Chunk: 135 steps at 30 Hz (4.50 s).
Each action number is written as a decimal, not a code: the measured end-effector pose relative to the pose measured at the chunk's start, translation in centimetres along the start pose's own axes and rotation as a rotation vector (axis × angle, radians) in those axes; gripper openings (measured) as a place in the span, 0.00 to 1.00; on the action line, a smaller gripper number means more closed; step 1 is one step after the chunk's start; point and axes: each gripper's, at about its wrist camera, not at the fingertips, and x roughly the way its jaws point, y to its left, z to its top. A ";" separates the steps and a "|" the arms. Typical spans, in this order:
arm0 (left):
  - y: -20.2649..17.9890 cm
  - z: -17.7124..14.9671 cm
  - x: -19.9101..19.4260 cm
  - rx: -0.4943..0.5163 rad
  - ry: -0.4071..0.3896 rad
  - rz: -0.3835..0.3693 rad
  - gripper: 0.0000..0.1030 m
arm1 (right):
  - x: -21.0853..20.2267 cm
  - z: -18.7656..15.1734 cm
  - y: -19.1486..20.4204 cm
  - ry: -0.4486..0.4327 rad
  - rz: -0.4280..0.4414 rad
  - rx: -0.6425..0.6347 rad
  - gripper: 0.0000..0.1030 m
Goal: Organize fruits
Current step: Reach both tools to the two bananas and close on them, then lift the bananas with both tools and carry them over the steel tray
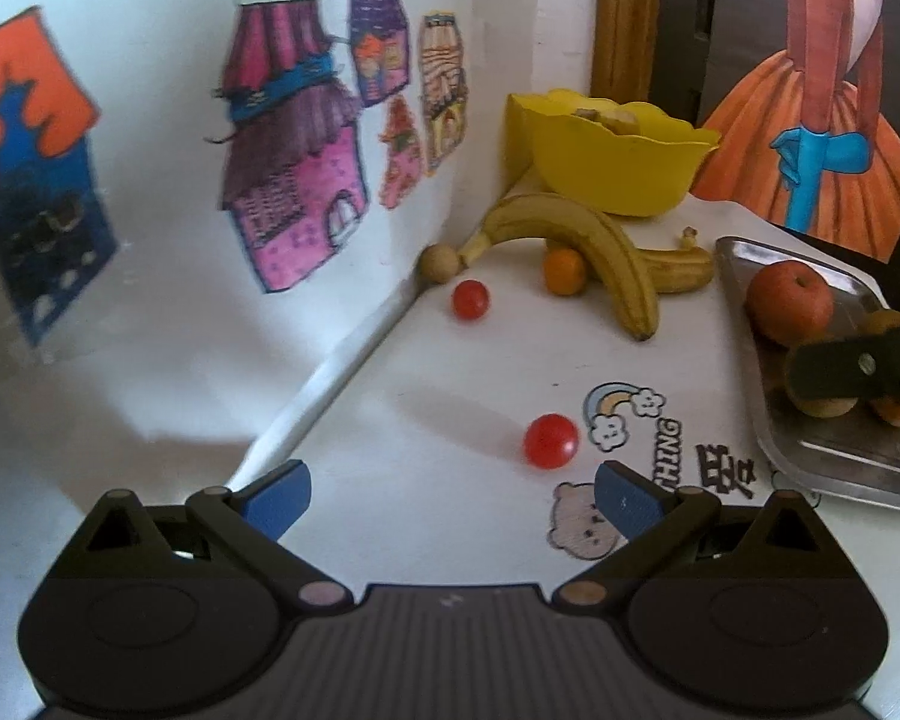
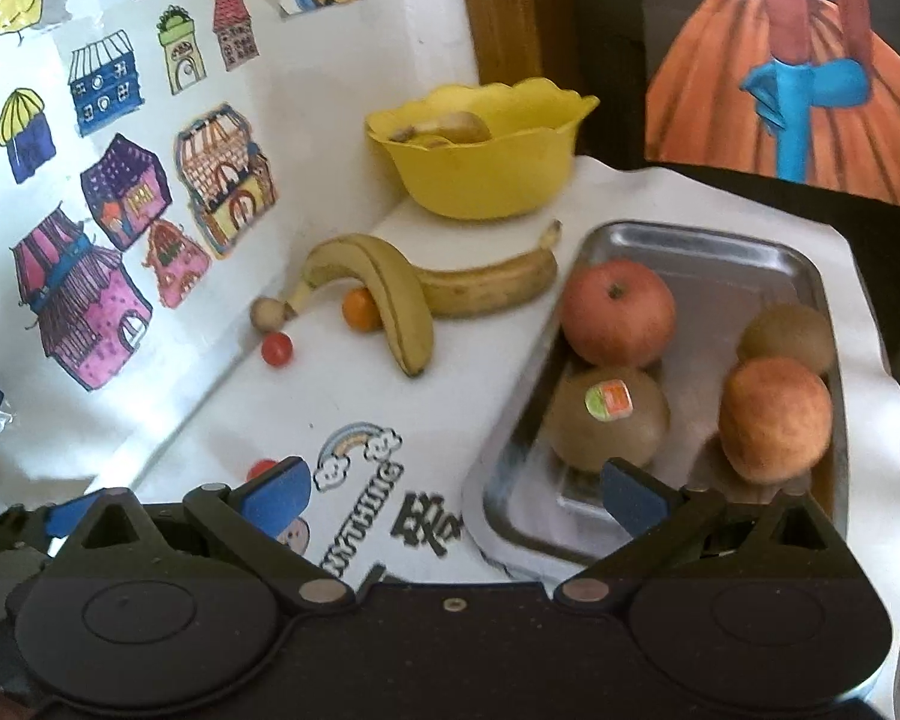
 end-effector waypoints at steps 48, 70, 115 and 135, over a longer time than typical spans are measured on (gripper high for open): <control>-4.8 14.9 15.3 -0.393 0.071 -0.125 0.89 | 17.5 13.6 -2.0 0.236 0.468 -1.046 0.86; -3.1 14.4 16.6 -0.527 0.138 -0.194 0.40 | 18.4 12.9 -2.0 0.257 0.484 -1.061 0.46; -6.3 13.8 5.7 -0.405 0.027 -0.322 0.38 | 4.8 15.4 -8.4 0.026 0.426 -0.674 0.36; -19.8 17.2 8.4 -0.181 0.116 -0.408 0.38 | 3.2 12.3 -20.3 -0.055 0.201 -0.384 0.36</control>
